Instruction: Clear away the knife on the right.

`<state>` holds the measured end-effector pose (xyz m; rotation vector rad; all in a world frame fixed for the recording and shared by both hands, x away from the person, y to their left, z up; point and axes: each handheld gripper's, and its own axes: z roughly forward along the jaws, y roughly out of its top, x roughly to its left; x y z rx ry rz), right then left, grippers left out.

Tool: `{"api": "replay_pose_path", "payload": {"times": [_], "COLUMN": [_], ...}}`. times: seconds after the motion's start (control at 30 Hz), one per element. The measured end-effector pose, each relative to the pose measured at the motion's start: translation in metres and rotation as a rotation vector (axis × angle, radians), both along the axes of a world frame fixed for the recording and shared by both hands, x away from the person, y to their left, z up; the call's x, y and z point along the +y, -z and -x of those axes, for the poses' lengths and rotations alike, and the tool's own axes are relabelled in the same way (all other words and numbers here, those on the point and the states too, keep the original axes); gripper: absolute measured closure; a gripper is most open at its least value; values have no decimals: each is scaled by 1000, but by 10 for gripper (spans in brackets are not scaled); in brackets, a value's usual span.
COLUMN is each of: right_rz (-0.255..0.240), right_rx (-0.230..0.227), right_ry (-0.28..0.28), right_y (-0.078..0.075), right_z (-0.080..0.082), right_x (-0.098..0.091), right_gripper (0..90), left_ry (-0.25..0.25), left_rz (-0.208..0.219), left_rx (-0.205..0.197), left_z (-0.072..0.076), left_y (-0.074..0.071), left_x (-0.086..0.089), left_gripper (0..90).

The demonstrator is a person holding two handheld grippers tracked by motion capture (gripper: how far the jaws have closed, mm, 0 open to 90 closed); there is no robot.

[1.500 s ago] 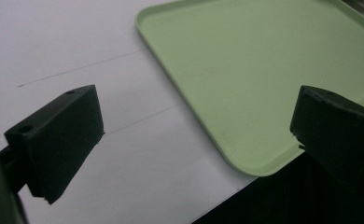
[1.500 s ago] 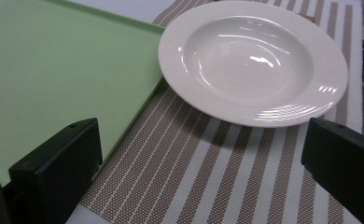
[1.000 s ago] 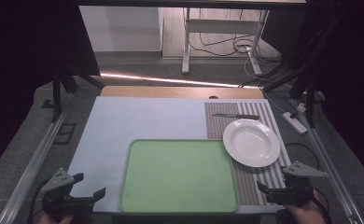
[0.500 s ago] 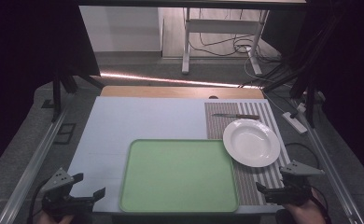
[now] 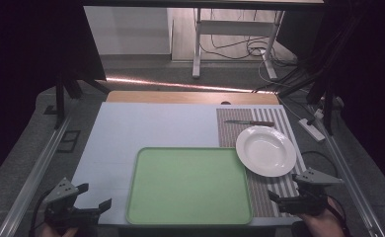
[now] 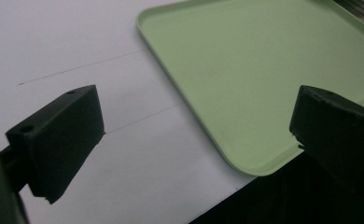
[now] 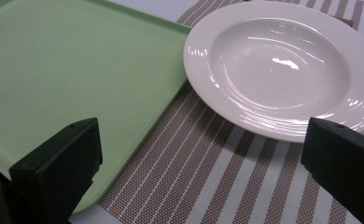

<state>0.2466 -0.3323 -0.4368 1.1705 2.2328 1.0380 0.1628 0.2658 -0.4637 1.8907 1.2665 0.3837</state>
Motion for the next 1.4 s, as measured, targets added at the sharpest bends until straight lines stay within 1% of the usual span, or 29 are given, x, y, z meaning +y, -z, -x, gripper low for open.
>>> {"api": "replay_pose_path", "payload": {"times": [0.1,0.17,0.2,0.27,0.3,0.37,0.47,0.57,0.7,0.83,0.97,1.13,1.17,1.2,1.3,1.4], "right_rz": [14,15,19,29,29,20,-14,-25,-42,-40,-23,-3,-11,-11,-16,-8], "right_rx": [8,13,17,-8,-8,-27,-33,-35,-20,-5,1,26,43,43,72,71], "right_ry": [-11,-15,-26,-43,-43,-55,-58,-51,-33,-23,-30,-40,-41,-41,-48,-49], "right_y": [0,0,1,0,0,0,-2,-3,-3,-5,-4,-1,1,1,4,4], "right_z": [-1,-2,-3,-4,-4,-5,-8,-11,-16,-19,-23,-29,-33,-33,-40,-44], "right_x": [2,3,4,5,5,5,5,5,6,7,10,14,16,16,18,19], "right_gripper": [0,0,0,0,0,0,0,0,0,0,0,0,0,0,0,0], "left_ry": [-2,-2,-2,-1,0,1,2,1,1,1,1,-1,-1,-1,-1,-2], "left_rz": [5,5,5,4,2,-4,-9,-9,-6,-5,-5,-1,-1,-1,0,1], "left_rx": [3,4,4,3,2,1,2,1,1,1,2,6,6,6,6,7], "left_z": [0,0,0,0,0,0,0,0,0,0,0,-1,-1,-1,-1,-1], "left_y": [0,0,0,0,0,0,0,0,0,0,0,0,0,0,0,0], "left_x": [0,1,0,0,0,0,-1,-1,-1,-1,-1,0,0,0,0,0], "left_gripper": [26,26,26,27,27,27,28,28,27,27,25,21,21,21,21,21]}}
